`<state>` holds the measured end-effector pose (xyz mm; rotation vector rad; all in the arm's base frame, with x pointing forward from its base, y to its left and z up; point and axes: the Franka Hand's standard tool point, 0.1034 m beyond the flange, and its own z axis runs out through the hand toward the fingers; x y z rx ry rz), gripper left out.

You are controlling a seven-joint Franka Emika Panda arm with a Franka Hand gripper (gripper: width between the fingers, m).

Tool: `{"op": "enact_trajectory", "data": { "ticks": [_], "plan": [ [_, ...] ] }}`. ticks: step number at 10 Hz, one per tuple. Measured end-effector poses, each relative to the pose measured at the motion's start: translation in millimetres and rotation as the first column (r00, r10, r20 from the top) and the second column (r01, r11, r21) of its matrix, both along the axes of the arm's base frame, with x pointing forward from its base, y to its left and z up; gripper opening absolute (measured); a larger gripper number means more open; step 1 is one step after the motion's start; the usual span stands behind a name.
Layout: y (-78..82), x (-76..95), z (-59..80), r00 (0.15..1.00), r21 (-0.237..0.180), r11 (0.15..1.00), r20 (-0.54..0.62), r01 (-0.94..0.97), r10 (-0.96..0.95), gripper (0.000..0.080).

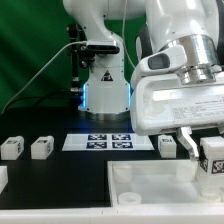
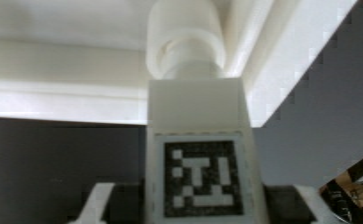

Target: Assemble one leg

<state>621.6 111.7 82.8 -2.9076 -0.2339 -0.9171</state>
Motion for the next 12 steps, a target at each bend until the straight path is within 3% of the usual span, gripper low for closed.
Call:
{"op": "enact_trajectory", "data": {
  "ticks": [3,8,9,10,11,12],
  "plan": [
    [1.3,-6.5,-11.3,1.0,-0.002,1.0,-0.008,-0.003,0.003,0.0294],
    [2.3,-6.9,-12.3,1.0,-0.001,1.0,-0.014,-0.004,0.004,0.0294],
    [2.5,-8.5,-14.8,1.0,-0.002,1.0,-0.026,-0.006,0.006,0.0385],
    [2.5,-8.5,-14.9,1.0,-0.002,1.0,-0.026,-0.006,0.006,0.0385],
    [2.4,-8.6,-15.0,1.0,-0.002,1.0,-0.027,-0.006,0.006,0.0566],
    [2.4,-8.7,-15.1,1.0,-0.002,1.0,-0.027,-0.006,0.006,0.0632]
  ]
}}
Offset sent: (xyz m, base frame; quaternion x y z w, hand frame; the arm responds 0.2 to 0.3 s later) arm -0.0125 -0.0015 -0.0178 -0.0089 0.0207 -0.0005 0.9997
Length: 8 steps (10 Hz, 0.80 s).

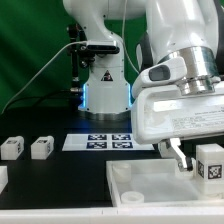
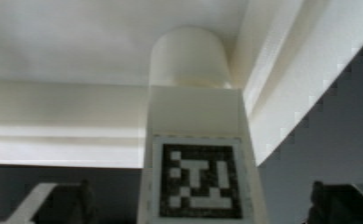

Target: Assemble one leg

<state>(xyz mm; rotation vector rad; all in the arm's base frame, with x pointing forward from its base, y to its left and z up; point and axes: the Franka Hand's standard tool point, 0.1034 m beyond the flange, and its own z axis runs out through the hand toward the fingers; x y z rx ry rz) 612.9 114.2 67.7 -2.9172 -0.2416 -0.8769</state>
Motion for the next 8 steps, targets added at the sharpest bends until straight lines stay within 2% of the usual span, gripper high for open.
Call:
{"op": "enact_trajectory", "data": {
  "ticks": [8],
  "plan": [
    [0.0,-0.1,-0.2,1.0,0.0,1.0,0.0,0.0,0.0,0.0649]
  ]
}}
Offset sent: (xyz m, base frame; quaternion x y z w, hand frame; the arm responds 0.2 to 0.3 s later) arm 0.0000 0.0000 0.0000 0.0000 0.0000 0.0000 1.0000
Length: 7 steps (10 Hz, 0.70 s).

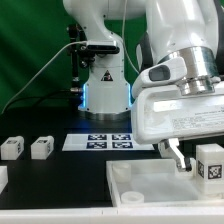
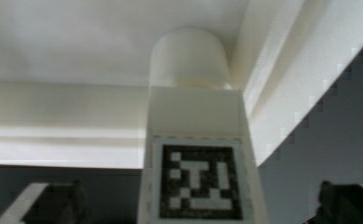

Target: Assemble one leg

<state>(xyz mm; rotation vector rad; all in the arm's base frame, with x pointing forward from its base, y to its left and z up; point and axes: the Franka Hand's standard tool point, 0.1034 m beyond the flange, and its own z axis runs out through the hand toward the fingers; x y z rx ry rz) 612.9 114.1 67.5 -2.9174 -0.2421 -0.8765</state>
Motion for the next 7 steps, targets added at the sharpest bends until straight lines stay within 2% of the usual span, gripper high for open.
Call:
{"op": "enact_trajectory", "data": {
  "ticks": [1,3,5,7],
  "plan": [
    [0.0,0.0,0.0,1.0,0.0,1.0,0.0,0.0,0.0,0.0649],
    [1.8,-2.5,-1.1,0.997,-0.001,1.0,-0.07,-0.01,0.01,0.0649],
    [6.8,-6.3,9.4,0.965,0.0,0.999,-0.26,-0.035,0.034,0.0649],
    [14.7,-8.7,8.4,0.903,0.009,0.999,-0.426,-0.053,0.052,0.0649]
  ]
}}
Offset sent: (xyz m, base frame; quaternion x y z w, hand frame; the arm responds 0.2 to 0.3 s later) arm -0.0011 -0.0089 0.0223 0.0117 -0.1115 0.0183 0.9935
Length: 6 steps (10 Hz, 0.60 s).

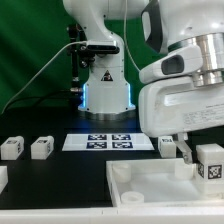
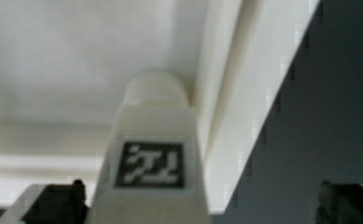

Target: Assemble one leg

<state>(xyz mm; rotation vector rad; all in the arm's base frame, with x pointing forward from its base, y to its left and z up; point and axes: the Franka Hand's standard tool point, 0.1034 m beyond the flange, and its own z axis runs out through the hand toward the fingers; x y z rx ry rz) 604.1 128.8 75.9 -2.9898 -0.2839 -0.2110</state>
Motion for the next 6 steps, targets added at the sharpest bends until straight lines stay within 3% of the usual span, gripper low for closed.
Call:
{"op": "enact_trajectory", "data": {
  "ticks": [2,3,6],
  "plan": [
    [3.2,-1.6,-1.8,0.983,-0.004,1.0,-0.181,-0.024,0.023,0.0649],
    [1.8,8.8,-3.1,0.983,-0.004,1.0,-0.184,-0.025,0.024,0.0649],
    [-7.7,10.8,-10.7,0.982,-0.01,1.0,-0.19,-0.013,0.011,0.0649]
  ]
}}
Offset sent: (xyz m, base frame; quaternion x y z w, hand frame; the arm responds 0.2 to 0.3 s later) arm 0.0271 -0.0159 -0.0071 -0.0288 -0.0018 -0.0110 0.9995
